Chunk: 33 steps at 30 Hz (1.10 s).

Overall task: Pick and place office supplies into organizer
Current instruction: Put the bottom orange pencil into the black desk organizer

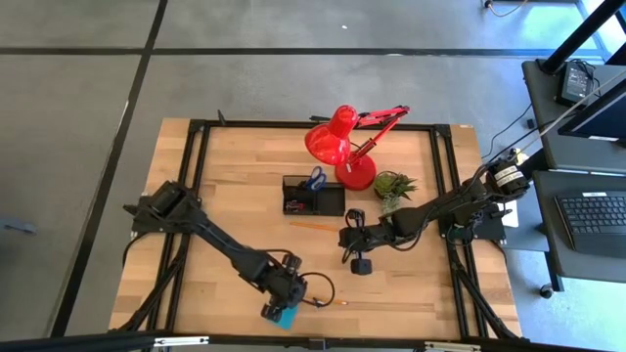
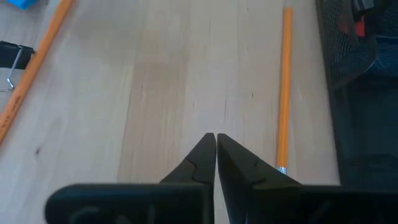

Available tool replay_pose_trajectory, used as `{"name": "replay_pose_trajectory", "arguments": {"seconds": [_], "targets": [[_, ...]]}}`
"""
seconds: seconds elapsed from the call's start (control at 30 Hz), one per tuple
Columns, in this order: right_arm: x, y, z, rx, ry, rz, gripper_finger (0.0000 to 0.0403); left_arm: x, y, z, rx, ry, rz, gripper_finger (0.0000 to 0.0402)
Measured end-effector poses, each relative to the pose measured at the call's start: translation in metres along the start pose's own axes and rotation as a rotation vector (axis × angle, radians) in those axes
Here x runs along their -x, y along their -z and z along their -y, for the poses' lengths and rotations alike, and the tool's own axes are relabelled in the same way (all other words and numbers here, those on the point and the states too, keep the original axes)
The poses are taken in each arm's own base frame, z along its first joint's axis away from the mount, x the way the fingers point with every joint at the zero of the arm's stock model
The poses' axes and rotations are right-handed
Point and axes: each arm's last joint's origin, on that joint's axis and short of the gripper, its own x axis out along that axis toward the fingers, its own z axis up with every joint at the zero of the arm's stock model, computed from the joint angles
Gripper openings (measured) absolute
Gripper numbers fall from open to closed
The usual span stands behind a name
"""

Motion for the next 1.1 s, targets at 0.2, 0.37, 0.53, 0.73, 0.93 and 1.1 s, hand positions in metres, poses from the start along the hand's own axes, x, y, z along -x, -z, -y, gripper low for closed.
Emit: {"name": "replay_pose_trajectory", "arguments": {"seconds": [0.2,0.37,0.53,0.73,0.93,1.1], "targets": [[0.0,-0.001,0.0,-0.002,-0.002,0.01,0.0021,-0.01,0.004,-0.004,0.042,-0.042,-0.03,0.0171],[0.0,-0.003,-0.001,-0.006,-0.006,0.026,0.0021,-0.016,0.005,-0.005,0.059,-0.048,-0.041,0.0166],[0.0,-0.003,-0.001,-0.034,-0.007,0.031,0.0021,-0.017,0.006,-0.005,0.089,-0.047,-0.046,0.0136],[0.002,-0.006,-0.009,-0.056,-0.033,0.072,0.0021,-0.018,0.006,-0.006,0.108,-0.051,-0.048,0.0082],[0.008,-0.006,-0.031,-0.111,-0.062,0.134,0.0021,-0.018,0.007,-0.007,0.157,-0.048,-0.058,0.0027],[0.017,0.002,-0.055,-0.141,0.05,0.198,0.0021,-0.018,0.008,-0.009,0.208,-0.042,-0.071,0.0009]]}}
